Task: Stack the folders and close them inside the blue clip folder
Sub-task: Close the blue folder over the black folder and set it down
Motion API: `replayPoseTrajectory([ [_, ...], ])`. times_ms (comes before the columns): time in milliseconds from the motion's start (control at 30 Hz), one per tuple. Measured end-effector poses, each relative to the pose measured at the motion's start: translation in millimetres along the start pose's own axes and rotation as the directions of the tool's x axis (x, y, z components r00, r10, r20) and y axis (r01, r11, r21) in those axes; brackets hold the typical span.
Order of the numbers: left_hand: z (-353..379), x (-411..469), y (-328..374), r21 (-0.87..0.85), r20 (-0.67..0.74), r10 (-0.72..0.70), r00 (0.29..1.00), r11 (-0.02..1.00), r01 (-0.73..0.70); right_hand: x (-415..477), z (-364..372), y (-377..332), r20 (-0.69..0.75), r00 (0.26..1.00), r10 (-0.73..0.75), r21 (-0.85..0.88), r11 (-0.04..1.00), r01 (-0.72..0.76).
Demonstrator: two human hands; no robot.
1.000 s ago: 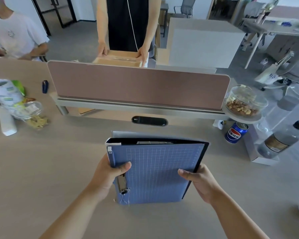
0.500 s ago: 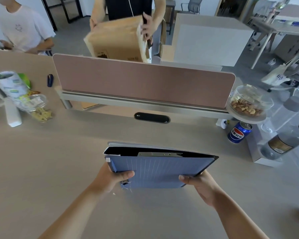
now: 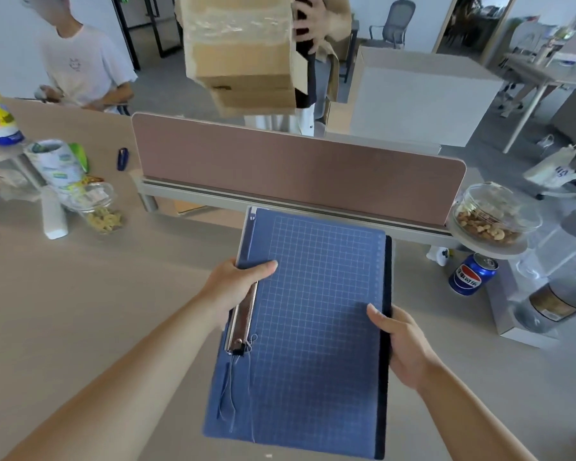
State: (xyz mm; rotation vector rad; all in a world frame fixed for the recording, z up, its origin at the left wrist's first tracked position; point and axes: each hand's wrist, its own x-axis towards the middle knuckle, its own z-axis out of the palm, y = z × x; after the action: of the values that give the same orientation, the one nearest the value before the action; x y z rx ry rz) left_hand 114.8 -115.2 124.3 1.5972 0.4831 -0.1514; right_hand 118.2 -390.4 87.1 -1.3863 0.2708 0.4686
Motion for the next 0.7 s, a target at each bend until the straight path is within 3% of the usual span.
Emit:
replayPoseTrajectory([
  [200, -34, -16, 4, -0.031, 0.036, -0.258, 0.965, 0.965, 0.259, 16, 30, -16, -0.036, 0.999, -0.012, -0.034, 0.999, 0.011],
  [267, -49, -23, -4, -0.083, 0.062, -0.256, 0.965, 0.962, 0.261, 27, 39, -17, -0.022, 0.999, 0.025, -0.034, 0.999, -0.025],
  [367, -65, -29, -27, 0.052, 0.078, -0.240, 0.968, 0.970, 0.236, 45, 56, -19, -0.012, 0.998, 0.058, -0.061, 0.996, -0.059],
  [567, -111, 15, -61, 0.052, -0.117, -0.248, 0.962, 0.966, 0.255, 81, 122, -12, 0.007, 0.991, 0.130, -0.211, 0.969, -0.126],
  [700, -165, 60, -75, 0.004, -0.111, -0.257, 0.960, 0.966, 0.259, 112, 184, 5, -0.023, 0.991, 0.131, -0.305, 0.943, -0.131],
])
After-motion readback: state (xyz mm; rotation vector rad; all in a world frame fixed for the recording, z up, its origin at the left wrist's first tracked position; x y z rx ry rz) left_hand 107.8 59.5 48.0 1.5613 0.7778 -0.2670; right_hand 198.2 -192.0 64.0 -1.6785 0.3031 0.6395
